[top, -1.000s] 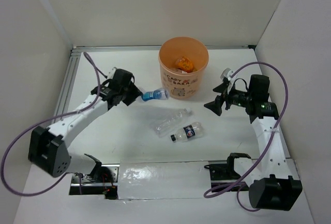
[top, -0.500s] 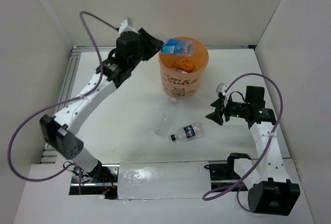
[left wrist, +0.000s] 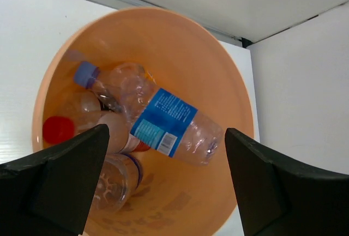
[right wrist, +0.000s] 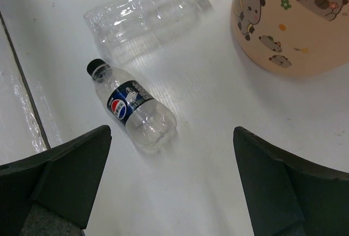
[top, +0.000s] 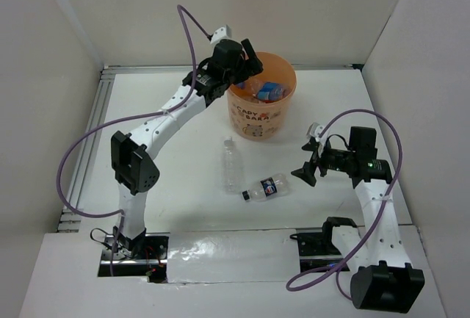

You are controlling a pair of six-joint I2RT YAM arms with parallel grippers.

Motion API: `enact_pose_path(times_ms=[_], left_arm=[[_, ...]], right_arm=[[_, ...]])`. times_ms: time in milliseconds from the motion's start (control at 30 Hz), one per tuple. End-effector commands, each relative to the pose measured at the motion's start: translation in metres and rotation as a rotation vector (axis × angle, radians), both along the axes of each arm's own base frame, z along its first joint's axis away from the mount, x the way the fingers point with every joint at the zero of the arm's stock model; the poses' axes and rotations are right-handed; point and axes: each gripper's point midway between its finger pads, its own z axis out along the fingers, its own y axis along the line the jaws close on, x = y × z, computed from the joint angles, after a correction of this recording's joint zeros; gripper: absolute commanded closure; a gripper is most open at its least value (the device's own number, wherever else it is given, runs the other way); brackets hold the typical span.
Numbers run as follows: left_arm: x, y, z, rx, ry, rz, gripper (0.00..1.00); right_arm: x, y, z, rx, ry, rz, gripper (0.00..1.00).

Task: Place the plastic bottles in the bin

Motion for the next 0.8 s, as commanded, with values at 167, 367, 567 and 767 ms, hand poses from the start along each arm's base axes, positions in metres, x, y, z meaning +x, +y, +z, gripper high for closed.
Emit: enact_pose_path(times_ms=[167,367,567,767], left_arm=[[-0.02,0.025,0.09,-0.002,-0.194,-0.01,0.0],[-0.113,0.072,0.076,0.179,-0.256,-0.106,0.0],[-0.183,0.123,-0.063,0.301,0.065,-0.095,0.0],[-0.222,0.12,-0.137,0.238,0.241,-0.096,0.0]], right_arm=[[0.006,0.0,-0.012,-0.03,-0.048,0.076,0.0],[-0.011,0.024,-0.042,-0.096,-0.176,0.354,0.0],[-0.009,0.057,-0.08,-0.229,-0.176,0.553,0.0],[-0.003,0.077,-0.123,-0.388,-0.16,0.655,0.0]])
